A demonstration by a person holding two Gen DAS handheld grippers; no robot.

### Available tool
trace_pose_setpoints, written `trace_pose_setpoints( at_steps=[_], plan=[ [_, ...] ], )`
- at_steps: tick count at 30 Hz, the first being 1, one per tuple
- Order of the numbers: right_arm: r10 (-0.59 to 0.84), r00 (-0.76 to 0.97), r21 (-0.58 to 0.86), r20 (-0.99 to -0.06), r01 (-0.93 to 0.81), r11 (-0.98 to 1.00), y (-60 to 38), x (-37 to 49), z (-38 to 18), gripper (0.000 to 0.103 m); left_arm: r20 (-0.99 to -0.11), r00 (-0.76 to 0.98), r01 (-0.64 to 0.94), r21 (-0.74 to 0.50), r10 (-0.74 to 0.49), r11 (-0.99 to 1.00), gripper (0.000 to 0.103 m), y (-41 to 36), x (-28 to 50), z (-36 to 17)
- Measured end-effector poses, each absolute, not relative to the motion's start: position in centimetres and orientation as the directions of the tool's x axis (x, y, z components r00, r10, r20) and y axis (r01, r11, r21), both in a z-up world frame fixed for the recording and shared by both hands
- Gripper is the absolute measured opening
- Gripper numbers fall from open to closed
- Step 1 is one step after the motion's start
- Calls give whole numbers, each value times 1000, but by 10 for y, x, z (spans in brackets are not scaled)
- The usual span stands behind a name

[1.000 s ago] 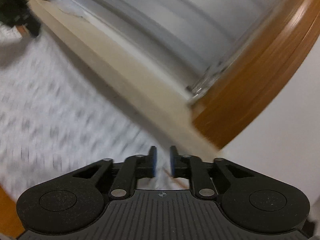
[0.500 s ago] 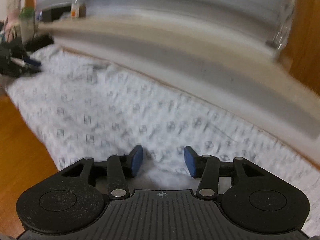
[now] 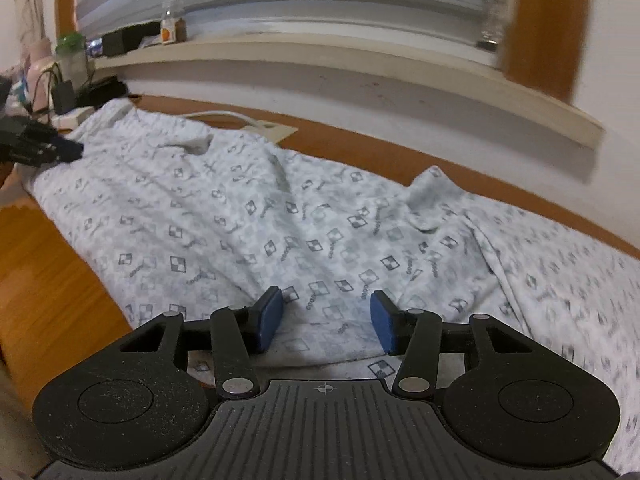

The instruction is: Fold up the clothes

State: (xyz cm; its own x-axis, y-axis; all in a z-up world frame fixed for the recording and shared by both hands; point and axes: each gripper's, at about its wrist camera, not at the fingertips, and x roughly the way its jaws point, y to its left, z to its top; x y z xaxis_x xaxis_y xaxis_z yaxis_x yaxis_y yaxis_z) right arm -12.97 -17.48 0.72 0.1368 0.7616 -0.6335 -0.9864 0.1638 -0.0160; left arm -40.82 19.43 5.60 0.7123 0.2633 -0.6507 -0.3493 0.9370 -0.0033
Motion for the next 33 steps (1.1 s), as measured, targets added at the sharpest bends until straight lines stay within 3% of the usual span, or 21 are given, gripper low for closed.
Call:
trace_pose_setpoints(
  at_steps=[4, 7, 10, 16, 19, 23, 27, 30, 33],
  plan=[
    [772, 157, -17, -616, -982, 186, -182, -130, 5, 51, -626, 703, -416, 23, 338, 909, 42, 214, -411, 66],
    [764, 166, -34, -624, -982, 185, -177, -133, 6, 52, -611, 678, -480, 53, 408, 876, 55, 243, -408, 74],
    [774, 154, -15, -615, -983, 184, -177, -131, 5, 52, -613, 638, -542, 72, 466, 837, 55, 271, -401, 75],
    [802, 151, -4, -578, -983, 183, -183, -129, -1, 54, -636, 644, -546, 7, 425, 838, 55, 301, -388, 66],
    [805, 154, 1, -574, -982, 188, -183, -130, -1, 55, -646, 640, -550, -8, 415, 835, 48, 307, -383, 60],
    [809, 152, 12, -567, -981, 193, -185, -130, -2, 56, -612, 649, -560, 20, 453, 828, 10, 302, -389, 59],
    [828, 161, -5, -537, -982, 188, -191, -136, 0, 59, -421, 684, -653, 8, 595, 757, 9, 288, -418, 86],
    [856, 153, 10, -493, -983, 181, -201, -138, 3, 64, -400, 688, -679, -61, 605, 731, 11, 296, -437, 96],
    [864, 158, 37, -477, -979, 200, -205, -134, 3, 64, -474, 621, -693, 40, 624, 720, 19, 300, -426, 82]
  ],
)
